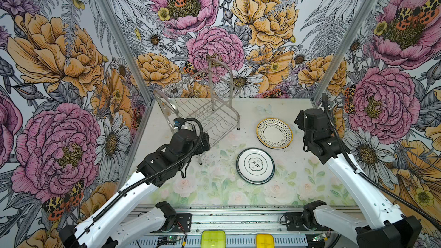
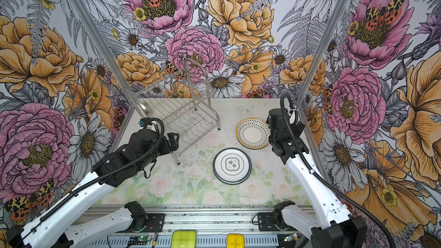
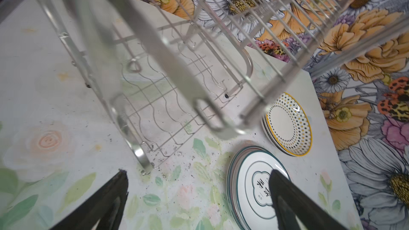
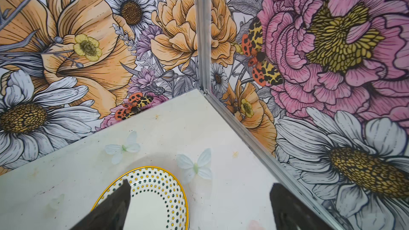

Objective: Unload the plates from the dish rack
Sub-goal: Reset both arms

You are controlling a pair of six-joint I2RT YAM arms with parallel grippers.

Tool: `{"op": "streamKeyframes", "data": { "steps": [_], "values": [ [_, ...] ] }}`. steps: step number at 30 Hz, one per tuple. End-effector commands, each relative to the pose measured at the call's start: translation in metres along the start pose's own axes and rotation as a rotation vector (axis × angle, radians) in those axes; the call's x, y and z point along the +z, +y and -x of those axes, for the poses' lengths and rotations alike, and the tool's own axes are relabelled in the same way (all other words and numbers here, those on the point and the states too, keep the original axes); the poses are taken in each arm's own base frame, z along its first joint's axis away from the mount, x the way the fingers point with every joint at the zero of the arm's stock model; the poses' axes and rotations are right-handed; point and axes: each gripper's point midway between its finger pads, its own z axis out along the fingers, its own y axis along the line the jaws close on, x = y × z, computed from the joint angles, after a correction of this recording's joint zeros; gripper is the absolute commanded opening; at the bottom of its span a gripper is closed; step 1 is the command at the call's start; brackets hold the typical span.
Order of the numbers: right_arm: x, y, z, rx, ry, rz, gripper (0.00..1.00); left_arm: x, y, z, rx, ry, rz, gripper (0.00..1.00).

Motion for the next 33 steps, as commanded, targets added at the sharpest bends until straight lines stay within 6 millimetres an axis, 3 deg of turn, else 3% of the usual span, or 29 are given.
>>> {"op": "streamKeyframes", "data": {
  "steps": [1, 7, 11, 15, 20, 29, 33],
  "values": [
    [0.001, -0.011, 0.018, -0.011, -0.049, -0.085, 0.99, 0.007, 0.044, -0.03, 0.017, 0.122, 0.127, 0.99],
    [0.009, -0.006, 0.011, -0.035, -0.032, -0.096, 0.99, 0.013, 0.091, -0.044, -0.041, 0.21, 0.292, 0.99],
    [0.02, -0.006, -0.005, -0.116, -0.002, -0.132, 1.0, 0.019, 0.112, -0.033, -0.039, 0.164, 0.426, 0.99],
    [0.026, -0.02, -0.015, -0.179, 0.0, -0.233, 1.0, 0.022, 0.135, -0.02, -0.042, 0.127, 0.549, 0.99],
    [0.027, -0.027, -0.028, -0.159, 0.01, -0.25, 0.99, 0.046, 0.156, -0.017, -0.096, 0.171, 0.55, 0.99],
    [0.03, -0.05, -0.039, -0.148, 0.013, -0.336, 1.0, 0.088, 0.153, -0.004, -0.035, 0.116, 0.47, 0.99],
    [0.036, -0.04, -0.05, -0.135, 0.031, -0.218, 0.99, 0.102, 0.151, 0.007, 0.009, 0.078, 0.462, 0.99]
  ]
}}
